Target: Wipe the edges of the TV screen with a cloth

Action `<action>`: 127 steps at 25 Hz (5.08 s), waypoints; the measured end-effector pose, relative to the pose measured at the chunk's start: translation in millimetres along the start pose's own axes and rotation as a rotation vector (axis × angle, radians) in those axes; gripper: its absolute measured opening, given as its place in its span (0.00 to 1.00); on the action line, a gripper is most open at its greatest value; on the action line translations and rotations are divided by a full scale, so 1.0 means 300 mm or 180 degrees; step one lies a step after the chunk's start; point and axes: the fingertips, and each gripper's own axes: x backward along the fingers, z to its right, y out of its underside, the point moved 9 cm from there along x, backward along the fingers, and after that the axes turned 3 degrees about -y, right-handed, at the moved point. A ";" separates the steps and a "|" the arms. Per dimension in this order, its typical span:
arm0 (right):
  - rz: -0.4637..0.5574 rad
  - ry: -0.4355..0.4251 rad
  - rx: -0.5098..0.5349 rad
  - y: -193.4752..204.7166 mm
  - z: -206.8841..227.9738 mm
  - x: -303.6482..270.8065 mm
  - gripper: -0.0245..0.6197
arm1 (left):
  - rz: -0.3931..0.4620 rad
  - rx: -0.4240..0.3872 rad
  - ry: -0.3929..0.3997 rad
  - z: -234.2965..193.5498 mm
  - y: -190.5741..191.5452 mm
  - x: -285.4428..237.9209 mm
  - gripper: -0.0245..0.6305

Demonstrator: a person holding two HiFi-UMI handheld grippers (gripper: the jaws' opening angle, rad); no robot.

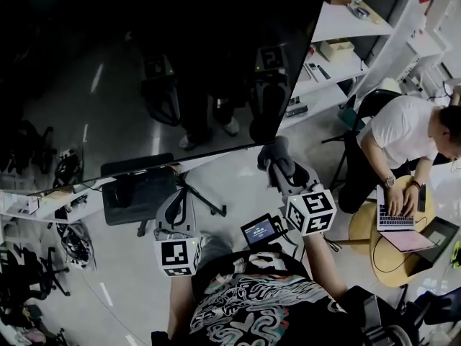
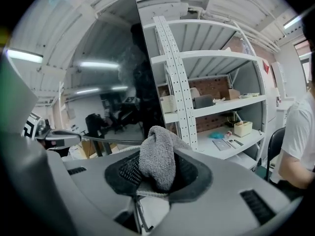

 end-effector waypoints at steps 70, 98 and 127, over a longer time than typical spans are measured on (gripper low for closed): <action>-0.0146 -0.0466 0.0455 -0.081 -0.044 -0.172 0.27 | -0.0002 0.0204 -0.0172 -0.049 0.021 -0.051 0.07; -0.0176 -0.0380 0.0685 -0.077 -0.051 -0.184 0.27 | 0.0012 0.0347 -0.0445 -0.093 0.038 -0.092 0.07; -0.0223 -0.0522 0.0676 -0.064 -0.173 -0.255 0.27 | -0.0019 0.0437 -0.0609 -0.201 0.086 -0.029 0.07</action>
